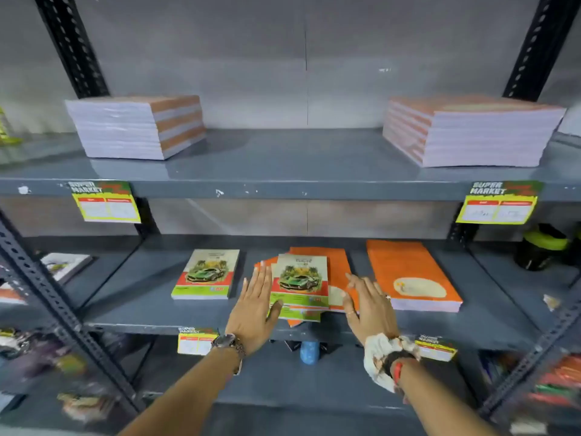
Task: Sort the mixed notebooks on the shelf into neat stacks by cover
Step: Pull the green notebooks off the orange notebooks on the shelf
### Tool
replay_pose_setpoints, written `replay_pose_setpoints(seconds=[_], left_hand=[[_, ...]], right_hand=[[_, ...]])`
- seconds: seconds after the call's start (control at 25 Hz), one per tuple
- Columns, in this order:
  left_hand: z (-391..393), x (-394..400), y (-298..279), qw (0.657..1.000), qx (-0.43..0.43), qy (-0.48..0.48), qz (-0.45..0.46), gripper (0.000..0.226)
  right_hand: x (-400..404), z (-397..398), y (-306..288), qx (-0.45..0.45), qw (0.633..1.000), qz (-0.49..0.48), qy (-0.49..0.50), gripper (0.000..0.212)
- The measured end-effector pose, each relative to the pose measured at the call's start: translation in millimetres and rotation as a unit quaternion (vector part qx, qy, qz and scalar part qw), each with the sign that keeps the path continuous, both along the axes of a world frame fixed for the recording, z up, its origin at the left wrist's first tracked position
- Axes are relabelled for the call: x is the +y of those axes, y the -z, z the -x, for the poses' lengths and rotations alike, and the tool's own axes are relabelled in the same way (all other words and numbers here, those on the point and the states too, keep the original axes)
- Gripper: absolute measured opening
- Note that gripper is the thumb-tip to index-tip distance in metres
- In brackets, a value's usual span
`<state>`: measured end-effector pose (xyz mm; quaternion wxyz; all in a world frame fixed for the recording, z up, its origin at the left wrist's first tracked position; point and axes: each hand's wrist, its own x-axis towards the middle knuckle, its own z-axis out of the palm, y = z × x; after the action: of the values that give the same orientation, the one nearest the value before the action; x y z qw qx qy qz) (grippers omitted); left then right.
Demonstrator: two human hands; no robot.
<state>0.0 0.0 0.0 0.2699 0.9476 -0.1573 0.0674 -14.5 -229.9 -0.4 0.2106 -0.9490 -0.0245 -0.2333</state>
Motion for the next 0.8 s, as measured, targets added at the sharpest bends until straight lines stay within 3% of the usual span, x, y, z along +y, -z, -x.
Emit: replay_pose_setpoints(seconds=[0.12,0.24,0.32,0.48,0.64,0.8], left_hand=[[-27,2,27,0.978,0.181,-0.026,0.104,0.065],[-49,2,48,0.961,0.23,-0.035,0.148,0.062],[-65,4,59,0.952,0.254,-0.05,0.161,0.062],[-79,6,71,0.938,0.273,-0.074,0.202,0.059],[-79,13,61,0.872,0.317,-0.111,0.357,0.057],[-82,56,47,0.85,0.268,-0.157,0.425,0.053]], right_hand=[[9,-34,30,0.11,0.986,-0.109,0.061,0.044],[22,-63,52,0.252,0.95,-0.154,0.096,0.046],[32,-79,59,0.292,0.935,-0.161,0.123,0.04],[48,-103,61,0.303,0.904,-0.261,0.149,0.024],[67,-114,46,0.316,0.843,-0.401,0.172,0.031],[109,-125,40,0.307,0.858,-0.4,0.1,0.041]])
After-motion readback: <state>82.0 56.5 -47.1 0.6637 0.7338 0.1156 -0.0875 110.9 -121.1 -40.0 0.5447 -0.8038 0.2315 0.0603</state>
